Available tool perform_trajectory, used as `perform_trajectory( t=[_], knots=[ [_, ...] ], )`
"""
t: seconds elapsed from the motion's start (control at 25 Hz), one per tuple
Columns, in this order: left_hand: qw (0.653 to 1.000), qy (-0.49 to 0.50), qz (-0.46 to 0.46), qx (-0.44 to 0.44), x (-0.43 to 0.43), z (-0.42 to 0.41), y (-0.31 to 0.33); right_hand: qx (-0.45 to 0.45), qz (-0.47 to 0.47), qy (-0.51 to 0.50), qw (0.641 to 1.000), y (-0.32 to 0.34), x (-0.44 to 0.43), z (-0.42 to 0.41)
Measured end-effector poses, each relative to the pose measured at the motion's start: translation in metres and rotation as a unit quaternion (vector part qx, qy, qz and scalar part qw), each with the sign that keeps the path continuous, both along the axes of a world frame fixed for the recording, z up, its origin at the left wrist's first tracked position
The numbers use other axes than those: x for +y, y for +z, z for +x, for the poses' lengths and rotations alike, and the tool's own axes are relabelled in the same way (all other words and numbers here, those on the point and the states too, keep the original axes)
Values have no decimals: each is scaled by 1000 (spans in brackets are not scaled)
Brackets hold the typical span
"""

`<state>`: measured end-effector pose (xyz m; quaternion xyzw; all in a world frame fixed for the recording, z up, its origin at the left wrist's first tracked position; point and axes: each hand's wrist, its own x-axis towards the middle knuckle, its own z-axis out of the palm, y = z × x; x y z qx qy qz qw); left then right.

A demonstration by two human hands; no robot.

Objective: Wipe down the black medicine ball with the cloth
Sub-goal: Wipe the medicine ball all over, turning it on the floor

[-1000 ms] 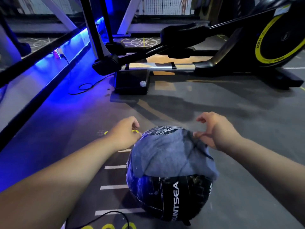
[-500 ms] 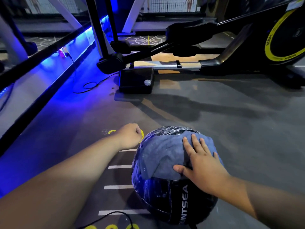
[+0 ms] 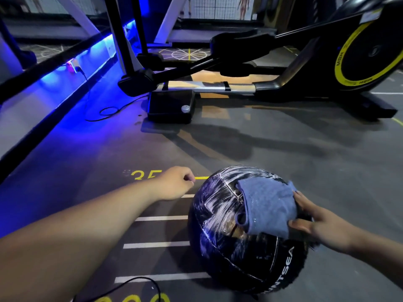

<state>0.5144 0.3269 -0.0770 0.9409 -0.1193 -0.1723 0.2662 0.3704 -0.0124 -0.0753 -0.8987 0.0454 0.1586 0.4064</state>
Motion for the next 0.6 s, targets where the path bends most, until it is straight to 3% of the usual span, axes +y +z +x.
perform_trajectory(
  t=[0.16, 0.24, 0.4, 0.6],
  knots=[
    [1000, 13, -16, 12, -26, 6, -6, -28, -24, -68, 997, -9, 17, -4],
    [997, 66, -48, 14, -30, 3, -16, -52, -78, -87, 992, -19, 20, -4],
    [975, 168, -140, 32, -14, -9, -42, -75, -95, -85, 989, -21, 21, -5],
    [918, 211, -251, 222, 5, -43, -78, -112, -88, -110, 984, -26, 24, -13]
  ],
)
